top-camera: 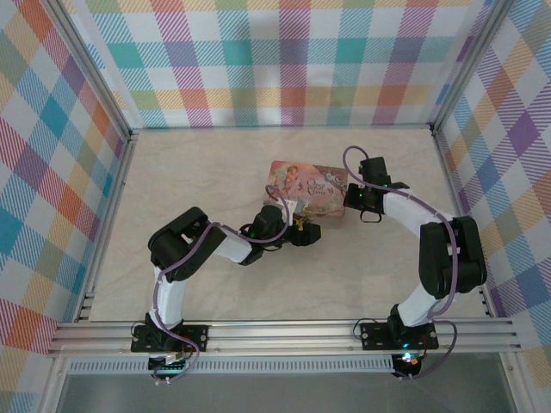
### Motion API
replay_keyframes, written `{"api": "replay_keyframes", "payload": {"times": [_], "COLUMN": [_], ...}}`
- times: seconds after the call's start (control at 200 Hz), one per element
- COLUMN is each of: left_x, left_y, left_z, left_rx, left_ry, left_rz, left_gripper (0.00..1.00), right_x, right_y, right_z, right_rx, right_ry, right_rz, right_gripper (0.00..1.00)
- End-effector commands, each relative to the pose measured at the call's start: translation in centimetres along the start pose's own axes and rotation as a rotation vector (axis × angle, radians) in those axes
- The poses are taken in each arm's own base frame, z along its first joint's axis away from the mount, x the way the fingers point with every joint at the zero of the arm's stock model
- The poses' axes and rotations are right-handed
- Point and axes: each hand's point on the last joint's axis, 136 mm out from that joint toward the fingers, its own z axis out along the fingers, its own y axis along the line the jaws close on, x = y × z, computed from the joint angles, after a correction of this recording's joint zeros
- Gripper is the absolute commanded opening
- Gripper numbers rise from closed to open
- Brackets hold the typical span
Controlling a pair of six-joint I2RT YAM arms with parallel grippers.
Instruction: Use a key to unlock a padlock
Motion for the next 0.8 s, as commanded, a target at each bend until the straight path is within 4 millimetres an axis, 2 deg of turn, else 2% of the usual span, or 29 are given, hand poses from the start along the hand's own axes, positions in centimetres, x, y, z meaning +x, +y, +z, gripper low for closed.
{"api": "replay_keyframes", "payload": {"times": [0.0,0.13,0.405,0.48,0.56,0.655,0.795], "left_x": [-2.2,-1.9,-1.6,-1.7,-1.5,-1.4,-1.5], "left_y": [-1.2,-0.7,0.9,1.0,1.2,1.4,1.2], "left_z": [-1.0,-1.5,-2.4,-2.6,-2.6,-2.3,-1.6], "left_rx": [0.037,0.021,-0.032,-0.032,-0.033,-0.032,-0.014], "left_ry": [-0.075,-0.053,-0.026,-0.018,-0.003,0.004,0.012], "left_rz": [0.03,0.02,-0.012,-0.016,-0.017,-0.02,-0.03], "left_gripper": [0.67,0.55,0.54,0.43,0.38,0.37,0.42], "right_x": [0.3,0.3,0.5,0.5,0.5,0.3,0.5], "right_y": [1.1,1.2,1.3,1.4,1.5,1.7,2.1], "right_z": [0.0,0.0,0.1,0.1,0.0,-0.1,-0.1], "right_rx": [-0.038,-0.044,-0.051,-0.052,-0.057,-0.064,-0.08], "right_ry": [0.003,0.002,0.004,0.003,0.001,-0.004,0.001], "right_rz": [-0.002,0.001,0.001,0.001,0.002,0.002,0.0], "right_gripper": [0.0,0.0,0.0,0.0,0.0,0.0,0.0]}}
